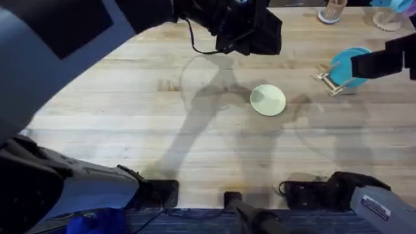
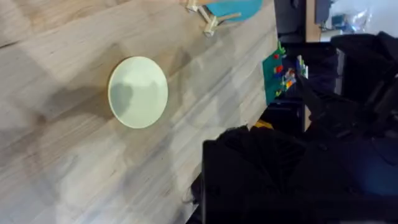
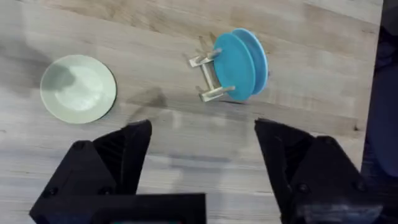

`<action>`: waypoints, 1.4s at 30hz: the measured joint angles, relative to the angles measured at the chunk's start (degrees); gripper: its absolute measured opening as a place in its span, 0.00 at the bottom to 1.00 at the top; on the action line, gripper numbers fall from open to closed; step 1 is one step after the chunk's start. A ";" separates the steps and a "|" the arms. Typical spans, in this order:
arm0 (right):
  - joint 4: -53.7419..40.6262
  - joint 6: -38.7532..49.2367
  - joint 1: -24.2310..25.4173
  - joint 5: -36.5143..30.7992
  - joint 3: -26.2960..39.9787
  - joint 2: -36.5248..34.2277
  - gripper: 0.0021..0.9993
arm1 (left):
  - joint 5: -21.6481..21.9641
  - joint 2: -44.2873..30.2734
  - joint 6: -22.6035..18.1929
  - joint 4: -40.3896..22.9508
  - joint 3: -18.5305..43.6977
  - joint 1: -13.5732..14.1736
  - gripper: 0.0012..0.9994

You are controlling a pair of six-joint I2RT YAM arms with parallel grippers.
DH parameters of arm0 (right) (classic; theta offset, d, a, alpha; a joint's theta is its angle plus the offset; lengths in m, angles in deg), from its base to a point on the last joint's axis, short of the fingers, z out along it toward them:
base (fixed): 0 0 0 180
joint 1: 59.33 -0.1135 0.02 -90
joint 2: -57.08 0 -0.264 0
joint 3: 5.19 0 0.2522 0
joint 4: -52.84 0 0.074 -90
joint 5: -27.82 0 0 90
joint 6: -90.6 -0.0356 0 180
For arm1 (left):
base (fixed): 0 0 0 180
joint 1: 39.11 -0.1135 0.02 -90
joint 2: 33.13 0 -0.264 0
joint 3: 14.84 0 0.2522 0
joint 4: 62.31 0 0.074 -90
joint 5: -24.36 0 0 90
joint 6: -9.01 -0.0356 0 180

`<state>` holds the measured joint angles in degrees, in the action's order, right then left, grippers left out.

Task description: Pick up the plates from the table one by one and place each into a slot on the dish rack.

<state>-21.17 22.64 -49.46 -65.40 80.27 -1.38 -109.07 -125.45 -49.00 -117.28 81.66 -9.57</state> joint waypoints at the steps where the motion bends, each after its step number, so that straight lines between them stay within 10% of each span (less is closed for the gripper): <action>1: 0.00 0.02 0.00 0.00 0.00 -0.01 1.00 | 0.44 0.00 0.10 -0.14 0.00 0.00 0.04; 17: -0.09 0.00 -0.75 0.00 0.00 -0.02 1.00 | -2.35 -6.99 1.76 7.73 -0.22 0.15 0.04; 42: -0.07 0.00 -0.98 0.00 0.00 0.00 1.00 | -1.81 -6.95 -6.73 -0.57 -0.22 -0.83 0.04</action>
<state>-21.24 22.64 -50.44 -65.40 80.27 -1.38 -110.87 -132.40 -55.73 -117.85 81.45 -10.41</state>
